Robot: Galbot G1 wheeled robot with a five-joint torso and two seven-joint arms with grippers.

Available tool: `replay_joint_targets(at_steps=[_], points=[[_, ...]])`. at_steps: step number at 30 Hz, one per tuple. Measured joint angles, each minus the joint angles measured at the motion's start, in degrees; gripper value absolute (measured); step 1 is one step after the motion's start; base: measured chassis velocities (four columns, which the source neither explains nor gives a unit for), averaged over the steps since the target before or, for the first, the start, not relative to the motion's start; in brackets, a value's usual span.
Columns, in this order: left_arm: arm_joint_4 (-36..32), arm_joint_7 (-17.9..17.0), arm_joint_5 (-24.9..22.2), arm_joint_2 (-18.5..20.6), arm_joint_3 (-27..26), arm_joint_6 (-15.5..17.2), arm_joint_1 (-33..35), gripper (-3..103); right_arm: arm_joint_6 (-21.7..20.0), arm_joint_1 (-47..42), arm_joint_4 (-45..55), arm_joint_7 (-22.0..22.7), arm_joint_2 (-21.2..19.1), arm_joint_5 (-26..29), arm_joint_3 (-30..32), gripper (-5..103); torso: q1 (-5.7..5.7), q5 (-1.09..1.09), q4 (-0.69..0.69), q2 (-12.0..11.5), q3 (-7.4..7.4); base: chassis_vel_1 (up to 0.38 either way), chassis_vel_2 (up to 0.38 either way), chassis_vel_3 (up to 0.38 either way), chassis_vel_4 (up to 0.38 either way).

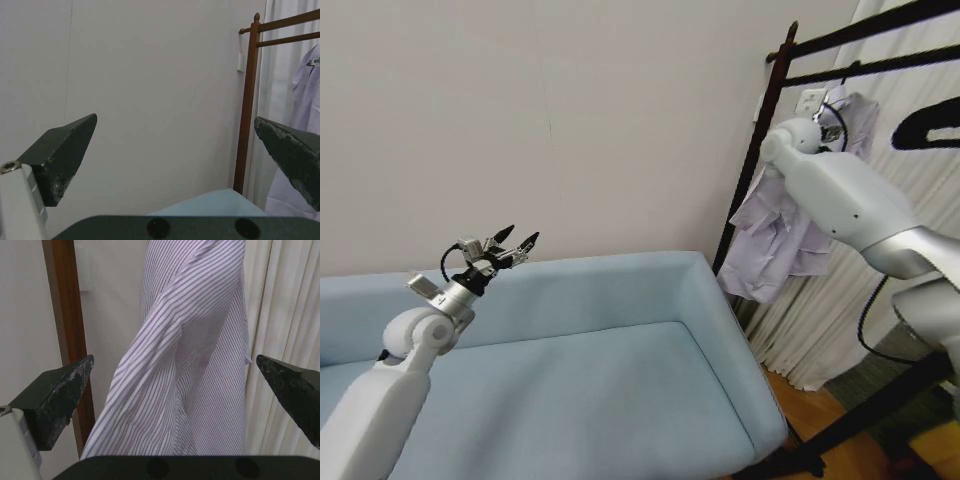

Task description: Pick up the clothes from the sofa and hang them on the clothes hanger.

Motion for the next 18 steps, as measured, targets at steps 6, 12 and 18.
replay_joint_targets(at_steps=[6, 12, 18], points=[[-1.24, -1.77, 0.97, -0.31, -1.0, -0.08, 1.02, 100, -0.49, -1.46, 8.66, 1.99, -3.74, 3.18, -0.19, 100, 0.0, -0.01, -0.01, 0.0, 0.0, 0.0, 0.0, 0.0, 0.0], [-3.8, -5.02, 2.21, -0.76, -4.75, 0.0, 5.1, 100, -0.86, -1.95, 15.14, 2.17, -4.35, 3.56, -0.24, 100, 0.0, -0.06, 0.06, 0.0, 0.0, 0.0, 0.0, 0.0, 0.0], [-5.63, -7.09, 2.9, -1.15, -6.79, 0.12, 7.98, 100, -0.89, -3.45, 22.91, 0.75, -6.86, 5.75, 0.26, 100, 0.0, -0.02, -0.01, 0.0, -0.01, 0.0, 0.0, 0.0, 0.0]])
